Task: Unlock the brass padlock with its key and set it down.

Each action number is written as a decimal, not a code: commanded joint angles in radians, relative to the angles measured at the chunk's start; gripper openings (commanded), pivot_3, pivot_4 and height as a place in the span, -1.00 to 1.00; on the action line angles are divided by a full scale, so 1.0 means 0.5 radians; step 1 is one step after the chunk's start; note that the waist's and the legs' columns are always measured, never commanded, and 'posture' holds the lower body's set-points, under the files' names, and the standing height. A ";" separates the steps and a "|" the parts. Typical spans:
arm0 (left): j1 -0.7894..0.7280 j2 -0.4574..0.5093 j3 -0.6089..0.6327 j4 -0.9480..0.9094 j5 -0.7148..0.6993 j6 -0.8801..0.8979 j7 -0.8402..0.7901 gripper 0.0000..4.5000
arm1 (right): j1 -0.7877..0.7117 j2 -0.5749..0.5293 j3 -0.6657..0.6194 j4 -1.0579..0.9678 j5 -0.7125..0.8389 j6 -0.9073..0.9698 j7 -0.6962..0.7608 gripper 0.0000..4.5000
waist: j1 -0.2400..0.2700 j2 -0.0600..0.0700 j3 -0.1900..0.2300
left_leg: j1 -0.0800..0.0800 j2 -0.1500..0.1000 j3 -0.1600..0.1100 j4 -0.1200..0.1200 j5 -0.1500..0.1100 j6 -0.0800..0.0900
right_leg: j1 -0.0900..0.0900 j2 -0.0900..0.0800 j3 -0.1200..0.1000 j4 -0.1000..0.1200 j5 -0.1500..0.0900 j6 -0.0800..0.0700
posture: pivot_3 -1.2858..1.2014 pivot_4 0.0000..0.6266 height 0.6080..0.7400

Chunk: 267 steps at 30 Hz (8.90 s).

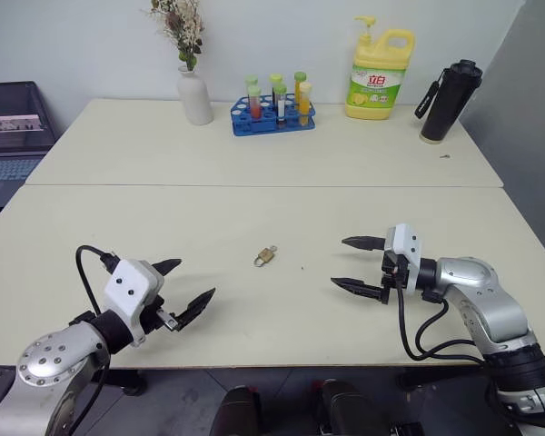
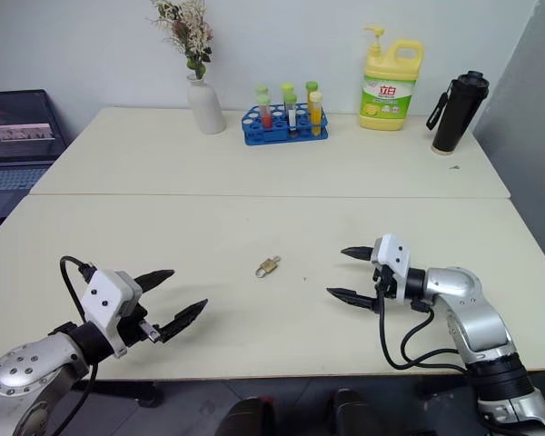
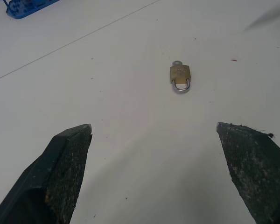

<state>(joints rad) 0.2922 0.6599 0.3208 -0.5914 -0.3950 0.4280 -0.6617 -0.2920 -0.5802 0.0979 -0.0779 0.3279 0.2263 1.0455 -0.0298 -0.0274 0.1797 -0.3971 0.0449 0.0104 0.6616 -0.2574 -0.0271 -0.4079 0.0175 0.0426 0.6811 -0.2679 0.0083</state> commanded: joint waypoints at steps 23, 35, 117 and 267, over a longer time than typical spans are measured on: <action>0.024 -0.041 0.028 -0.142 -0.178 0.003 -0.042 1.00 | 0.006 0.032 -0.009 0.062 -0.061 -0.155 -0.004 1.00 | 0.000 0.000 0.000 | 0.000 0.000 0.000 0.000 0.000 0.000 | 0.000 0.000 0.000 0.000 0.000 0.000 | 0.03 -0.52 1.00; -0.603 -0.253 -0.596 0.312 0.240 0.119 0.298 1.00 | 0.053 -0.013 -0.061 -0.428 0.099 0.328 -0.192 1.00 | 0.006 0.000 0.000 | 0.000 -0.001 -0.004 0.002 0.000 0.000 | 0.003 0.001 -0.002 0.000 0.000 0.001 | 0.03 -0.52 1.00; -1.579 -0.101 -1.135 1.517 1.469 -2.996 0.112 -0.57 | 0.003 0.012 -0.316 -0.834 1.091 1.305 -0.614 1.00 | 0.006 -0.001 -0.001 | -0.003 -0.003 -0.002 0.001 0.000 0.000 | 0.003 0.000 -0.003 -0.002 0.001 0.002 | 0.03 -0.52 1.00; -1.297 -0.062 -1.017 0.938 -0.064 -0.748 -0.551 -1.00 | -0.321 0.054 -0.034 -0.582 0.902 1.217 -0.301 -0.93 | 0.001 -0.001 0.000 | -0.005 -0.001 -0.005 0.001 0.000 0.000 | 0.000 0.011 -0.004 -0.002 0.001 0.003 | 0.03 -0.52 1.00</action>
<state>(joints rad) -0.3322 0.6417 -0.1935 -0.1054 -0.4262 0.0363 -0.9286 -0.4413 -0.5474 0.1016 -0.3298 0.7595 0.8408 0.8840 -0.0291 -0.0276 0.1796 -0.3996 0.0447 0.0081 0.6623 -0.2573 -0.0270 -0.4079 0.0229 0.0407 0.6803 -0.2674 0.0095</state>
